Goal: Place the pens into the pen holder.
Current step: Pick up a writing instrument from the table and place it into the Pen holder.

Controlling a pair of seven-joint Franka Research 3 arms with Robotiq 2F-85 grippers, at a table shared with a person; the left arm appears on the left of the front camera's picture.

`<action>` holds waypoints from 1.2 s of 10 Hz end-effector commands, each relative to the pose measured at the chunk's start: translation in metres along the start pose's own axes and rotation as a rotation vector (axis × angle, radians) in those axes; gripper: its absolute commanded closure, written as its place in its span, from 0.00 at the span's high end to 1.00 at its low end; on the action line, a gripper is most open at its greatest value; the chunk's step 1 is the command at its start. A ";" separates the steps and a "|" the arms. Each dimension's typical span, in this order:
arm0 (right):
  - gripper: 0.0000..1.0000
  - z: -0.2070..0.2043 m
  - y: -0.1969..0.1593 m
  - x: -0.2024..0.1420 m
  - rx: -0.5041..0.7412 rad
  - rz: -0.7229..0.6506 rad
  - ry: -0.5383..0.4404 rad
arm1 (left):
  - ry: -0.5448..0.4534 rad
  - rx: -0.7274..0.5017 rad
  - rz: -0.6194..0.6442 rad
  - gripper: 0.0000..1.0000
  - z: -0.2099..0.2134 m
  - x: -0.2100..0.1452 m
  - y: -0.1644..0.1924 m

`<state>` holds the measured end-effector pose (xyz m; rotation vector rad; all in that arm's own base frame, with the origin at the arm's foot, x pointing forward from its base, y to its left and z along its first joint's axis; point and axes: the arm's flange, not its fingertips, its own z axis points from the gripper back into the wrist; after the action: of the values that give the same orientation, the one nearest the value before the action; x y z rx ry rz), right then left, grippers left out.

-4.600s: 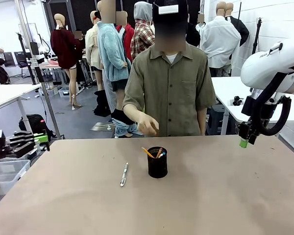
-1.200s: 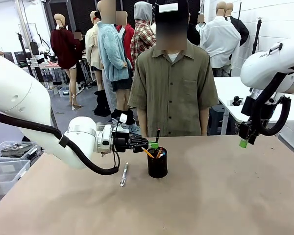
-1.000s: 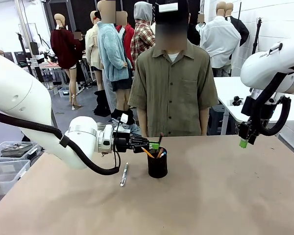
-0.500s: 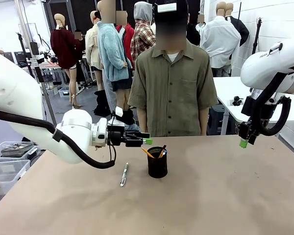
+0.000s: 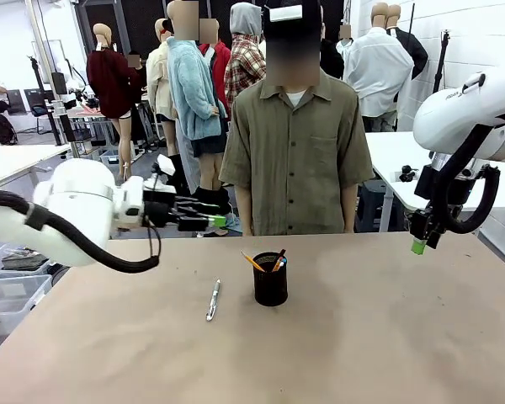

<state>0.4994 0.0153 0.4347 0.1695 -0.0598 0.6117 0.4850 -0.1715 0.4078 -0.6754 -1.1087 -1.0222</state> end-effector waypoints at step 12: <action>0.59 -0.001 0.001 -0.002 -0.004 0.008 -0.001 | 0.877 0.268 0.327 0.71 0.006 0.032 0.007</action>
<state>0.4994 0.0155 0.4349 0.1695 -0.0602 0.6122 0.4768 -0.1588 0.4406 -0.1084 -0.3696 -0.7552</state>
